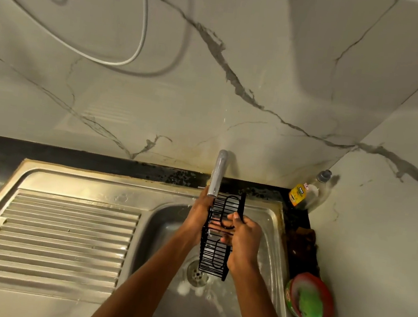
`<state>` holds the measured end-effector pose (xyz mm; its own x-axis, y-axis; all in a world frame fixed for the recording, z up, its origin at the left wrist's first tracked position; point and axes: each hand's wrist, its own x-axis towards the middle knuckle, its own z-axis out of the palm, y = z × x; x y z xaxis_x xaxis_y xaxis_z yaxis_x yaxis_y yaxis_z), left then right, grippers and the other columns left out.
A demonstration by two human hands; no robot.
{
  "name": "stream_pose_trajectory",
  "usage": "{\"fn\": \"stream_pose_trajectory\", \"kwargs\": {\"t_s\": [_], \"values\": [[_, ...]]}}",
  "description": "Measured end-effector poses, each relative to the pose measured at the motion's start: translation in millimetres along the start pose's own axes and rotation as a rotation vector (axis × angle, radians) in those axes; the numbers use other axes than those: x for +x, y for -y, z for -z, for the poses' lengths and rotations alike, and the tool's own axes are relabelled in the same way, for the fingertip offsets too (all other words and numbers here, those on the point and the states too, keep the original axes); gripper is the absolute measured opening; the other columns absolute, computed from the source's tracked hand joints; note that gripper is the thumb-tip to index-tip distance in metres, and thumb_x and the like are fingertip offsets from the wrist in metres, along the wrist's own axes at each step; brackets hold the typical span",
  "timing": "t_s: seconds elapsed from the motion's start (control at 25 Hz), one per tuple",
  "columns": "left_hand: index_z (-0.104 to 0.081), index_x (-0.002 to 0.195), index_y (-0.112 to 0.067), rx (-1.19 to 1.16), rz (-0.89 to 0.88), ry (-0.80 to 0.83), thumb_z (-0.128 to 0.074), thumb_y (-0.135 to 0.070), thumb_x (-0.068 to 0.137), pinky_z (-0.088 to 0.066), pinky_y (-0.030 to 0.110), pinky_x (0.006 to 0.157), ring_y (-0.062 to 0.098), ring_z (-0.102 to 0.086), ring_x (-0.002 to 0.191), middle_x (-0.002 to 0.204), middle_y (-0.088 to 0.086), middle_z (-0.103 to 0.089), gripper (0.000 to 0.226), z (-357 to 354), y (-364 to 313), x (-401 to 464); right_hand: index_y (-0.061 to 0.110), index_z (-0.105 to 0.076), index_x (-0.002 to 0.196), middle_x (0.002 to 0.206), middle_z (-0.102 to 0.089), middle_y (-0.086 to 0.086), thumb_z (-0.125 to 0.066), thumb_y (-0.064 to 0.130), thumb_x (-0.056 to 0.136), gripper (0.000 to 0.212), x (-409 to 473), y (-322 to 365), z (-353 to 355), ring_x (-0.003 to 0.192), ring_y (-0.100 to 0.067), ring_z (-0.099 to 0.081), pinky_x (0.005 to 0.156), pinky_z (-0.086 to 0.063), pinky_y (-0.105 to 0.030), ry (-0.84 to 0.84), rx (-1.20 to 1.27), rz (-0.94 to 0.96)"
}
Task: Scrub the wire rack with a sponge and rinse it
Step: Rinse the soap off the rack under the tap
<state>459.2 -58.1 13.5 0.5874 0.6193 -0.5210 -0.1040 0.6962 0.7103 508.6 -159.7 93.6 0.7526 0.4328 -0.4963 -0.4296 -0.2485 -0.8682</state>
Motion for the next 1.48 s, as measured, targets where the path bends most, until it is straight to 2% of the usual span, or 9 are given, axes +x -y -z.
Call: {"fn": "stream_pose_trajectory", "kwargs": {"t_s": [0.16, 0.28, 0.4, 0.6, 0.84, 0.92, 1.16, 1.32, 1.48], "values": [[-0.065, 0.122, 0.001, 0.080, 0.198, -0.027, -0.044, -0.053, 0.104, -0.058, 0.039, 0.078, 0.031, -0.070, 0.088, 0.101, 0.018, -0.074, 0.061, -2.7, 2.1, 16.0, 0.001, -0.066, 0.095, 0.082, -0.076, -0.017, -0.050, 0.014, 0.103, 0.022, -4.2, 7.1, 9.6, 0.069, -0.034, -0.073, 0.041, -0.044, -0.024, 0.016, 0.001, 0.003], [-0.063, 0.127, 0.000, -0.027, 0.118, -0.121, -0.046, -0.043, 0.105, -0.062, 0.041, 0.074, 0.031, -0.074, 0.082, 0.092, 0.013, -0.077, 0.051, -6.5, -5.1, 28.1, 0.000, -0.064, 0.093, 0.083, -0.074, -0.024, -0.049, 0.013, 0.103, 0.022, -9.5, 6.6, 18.9, 0.065, -0.031, -0.071, 0.040, -0.041, -0.022, 0.077, 0.041, -0.023], [-0.059, 0.129, -0.006, 0.003, 0.058, -0.139, -0.041, -0.028, 0.109, -0.062, 0.047, 0.089, 0.034, -0.075, 0.092, 0.102, 0.013, -0.079, 0.035, -13.3, -15.4, 32.3, 0.002, -0.062, 0.094, 0.087, -0.073, -0.027, -0.049, 0.013, 0.103, 0.019, -10.0, 5.5, 30.5, 0.071, -0.034, -0.072, 0.040, -0.039, -0.022, 0.085, 0.084, -0.044], [-0.059, 0.129, -0.007, 0.132, 0.051, -0.040, -0.044, -0.019, 0.106, -0.058, 0.040, 0.073, 0.027, -0.064, 0.081, 0.100, 0.017, -0.064, 0.030, -8.9, -6.4, 22.4, 0.001, -0.064, 0.096, 0.086, -0.075, -0.023, -0.050, 0.013, 0.102, 0.019, -10.0, 7.2, 35.4, 0.072, -0.035, -0.073, 0.041, -0.037, -0.022, 0.080, 0.065, -0.060], [-0.059, 0.131, -0.005, 0.184, -0.164, -0.095, -0.051, -0.011, 0.106, -0.062, 0.040, 0.075, 0.027, -0.071, 0.082, 0.105, 0.021, -0.070, 0.027, -0.8, -12.2, -3.8, -0.001, -0.063, 0.101, 0.085, -0.075, -0.020, -0.049, 0.012, 0.103, 0.020, -9.4, 7.4, 14.8, 0.070, -0.031, -0.073, 0.044, -0.048, -0.025, 0.103, 0.145, -0.087], [-0.059, 0.135, -0.018, 0.183, -0.242, -0.039, -0.049, -0.016, 0.108, -0.061, 0.044, 0.083, 0.031, -0.072, 0.089, 0.109, 0.022, -0.073, 0.030, 3.8, -19.6, -14.7, -0.005, -0.061, 0.102, 0.078, -0.075, -0.017, -0.047, 0.010, 0.104, 0.022, -12.5, 9.2, 4.9, 0.067, -0.029, -0.075, 0.045, -0.053, -0.027, 0.147, 0.192, -0.082], [-0.073, 0.115, -0.012, 0.319, -0.168, 0.079, -0.035, -0.051, 0.108, -0.056, 0.050, 0.099, 0.035, -0.072, 0.105, 0.112, 0.018, -0.076, 0.055, 6.0, -16.1, -50.7, -0.006, -0.062, 0.099, 0.074, -0.075, -0.016, -0.047, 0.011, 0.104, 0.023, -18.0, 15.9, -8.1, 0.067, -0.033, -0.074, 0.042, -0.051, -0.027, 0.070, 0.184, -0.053], [-0.066, 0.119, -0.026, 0.342, -0.087, 0.206, -0.015, -0.037, 0.112, -0.055, 0.020, 0.092, 0.005, -0.071, 0.110, 0.112, -0.010, -0.078, 0.053, 0.6, -3.7, -52.4, -0.001, -0.062, 0.096, 0.082, -0.075, -0.023, -0.045, 0.013, 0.104, 0.024, -12.8, 22.9, 8.3, 0.073, -0.037, -0.075, 0.037, -0.040, -0.024, 0.002, 0.196, -0.060], [-0.063, 0.122, -0.018, 0.382, -0.028, 0.239, -0.012, -0.032, 0.113, -0.056, 0.018, 0.085, 0.002, -0.072, 0.102, 0.109, -0.003, -0.078, 0.054, 1.5, 5.7, -40.1, 0.001, -0.062, 0.091, 0.084, -0.074, -0.026, -0.046, 0.013, 0.104, 0.024, -4.9, 25.2, 19.5, 0.077, -0.041, -0.074, 0.037, -0.038, -0.024, -0.002, 0.221, -0.033]]}}
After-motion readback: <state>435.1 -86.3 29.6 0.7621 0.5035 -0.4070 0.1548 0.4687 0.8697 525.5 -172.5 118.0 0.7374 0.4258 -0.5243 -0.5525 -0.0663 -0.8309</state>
